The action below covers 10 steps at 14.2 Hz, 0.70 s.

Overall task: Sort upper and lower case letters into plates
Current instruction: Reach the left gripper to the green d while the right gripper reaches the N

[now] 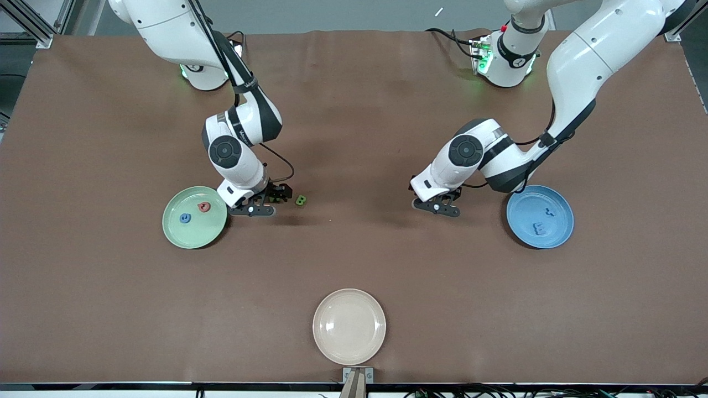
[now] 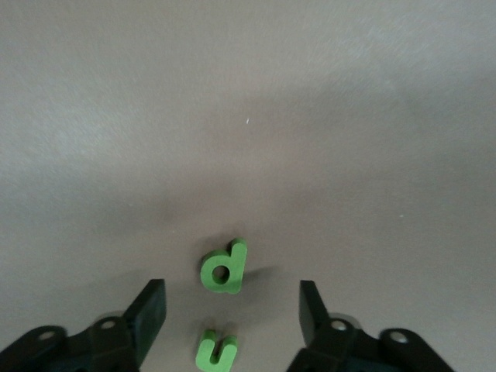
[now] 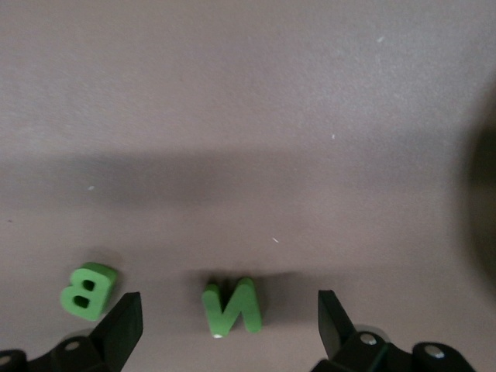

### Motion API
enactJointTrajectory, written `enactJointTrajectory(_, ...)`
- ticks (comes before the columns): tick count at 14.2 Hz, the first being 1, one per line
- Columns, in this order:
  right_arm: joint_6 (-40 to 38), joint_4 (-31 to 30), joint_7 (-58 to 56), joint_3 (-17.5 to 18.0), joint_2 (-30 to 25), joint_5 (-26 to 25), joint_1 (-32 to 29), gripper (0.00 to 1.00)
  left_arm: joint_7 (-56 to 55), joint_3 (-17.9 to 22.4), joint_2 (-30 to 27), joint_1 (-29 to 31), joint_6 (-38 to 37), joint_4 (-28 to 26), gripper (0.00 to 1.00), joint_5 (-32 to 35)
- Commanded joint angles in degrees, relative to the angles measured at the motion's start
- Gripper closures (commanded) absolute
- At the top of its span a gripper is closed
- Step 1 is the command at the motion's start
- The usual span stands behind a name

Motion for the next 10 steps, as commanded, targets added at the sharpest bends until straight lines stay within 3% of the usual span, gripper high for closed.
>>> enactJointTrajectory(1,3.46,-3.02,-0.46,-0.56,-0.47,0.91,1.59,0.01,-3.64,2.35,-0.48,-2.72,1.91,-0.5,0.29,1.99)
enactJointTrajectory(6,6.98,-3.64,-0.46,-0.56,0.67,0.82,3.0,0.08,-6.54,4.2,0.4,-3.87,3.32,-0.5,0.4,5.42)
enactJointTrajectory(10,8.57,-3.64,-0.46,-0.65,2.0,0.82,3.79,0.17,-6.72,4.37,0.66,-3.87,3.32,-0.5,0.55,5.95)
